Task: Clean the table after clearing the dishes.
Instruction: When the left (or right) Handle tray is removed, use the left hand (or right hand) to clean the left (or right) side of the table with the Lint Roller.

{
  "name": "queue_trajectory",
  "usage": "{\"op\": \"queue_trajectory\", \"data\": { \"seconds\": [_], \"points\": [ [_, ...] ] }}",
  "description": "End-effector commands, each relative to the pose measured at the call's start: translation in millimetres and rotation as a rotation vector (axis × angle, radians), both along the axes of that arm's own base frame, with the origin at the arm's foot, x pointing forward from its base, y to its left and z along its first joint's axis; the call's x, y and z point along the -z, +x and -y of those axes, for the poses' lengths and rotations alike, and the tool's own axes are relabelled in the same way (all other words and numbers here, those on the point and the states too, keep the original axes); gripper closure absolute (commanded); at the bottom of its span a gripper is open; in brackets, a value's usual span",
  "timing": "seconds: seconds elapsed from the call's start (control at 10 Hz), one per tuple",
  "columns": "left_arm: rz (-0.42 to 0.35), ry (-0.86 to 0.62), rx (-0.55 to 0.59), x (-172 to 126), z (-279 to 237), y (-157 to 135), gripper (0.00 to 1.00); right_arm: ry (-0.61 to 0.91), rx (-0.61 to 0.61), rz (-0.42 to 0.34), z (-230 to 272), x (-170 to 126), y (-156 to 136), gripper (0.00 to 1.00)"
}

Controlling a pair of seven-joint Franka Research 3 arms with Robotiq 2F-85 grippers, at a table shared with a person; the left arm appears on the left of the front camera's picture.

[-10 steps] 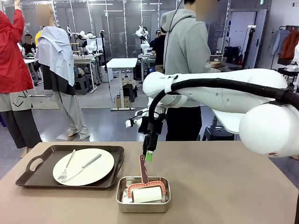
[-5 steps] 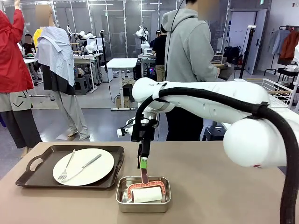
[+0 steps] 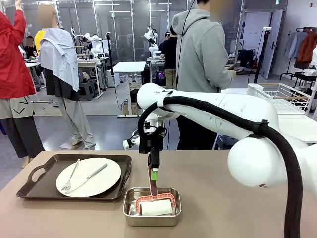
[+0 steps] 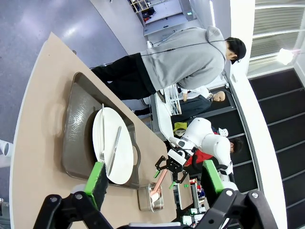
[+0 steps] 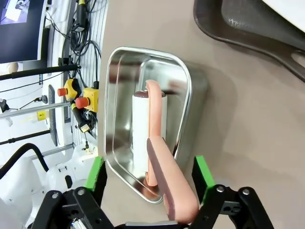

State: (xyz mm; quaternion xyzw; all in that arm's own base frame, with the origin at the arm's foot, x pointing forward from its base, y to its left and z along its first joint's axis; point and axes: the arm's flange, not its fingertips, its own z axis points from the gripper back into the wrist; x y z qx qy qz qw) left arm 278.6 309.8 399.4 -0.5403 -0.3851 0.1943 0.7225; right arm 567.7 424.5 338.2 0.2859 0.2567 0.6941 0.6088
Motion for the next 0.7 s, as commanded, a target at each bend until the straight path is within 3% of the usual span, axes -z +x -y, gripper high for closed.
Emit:
{"op": "queue_trajectory", "data": {
  "seconds": [0.0,0.6],
  "points": [
    [0.013,-0.01,0.003,-0.3,-1.7,-3.1,0.0,-0.038,-0.008,0.009,-26.4,-8.0,28.0,0.24],
    [0.013,-0.01,0.003,-0.3,-1.7,-3.1,0.0,-0.059,-0.025,0.003,-31.6,-9.6,23.6,0.83]
  ]
}}
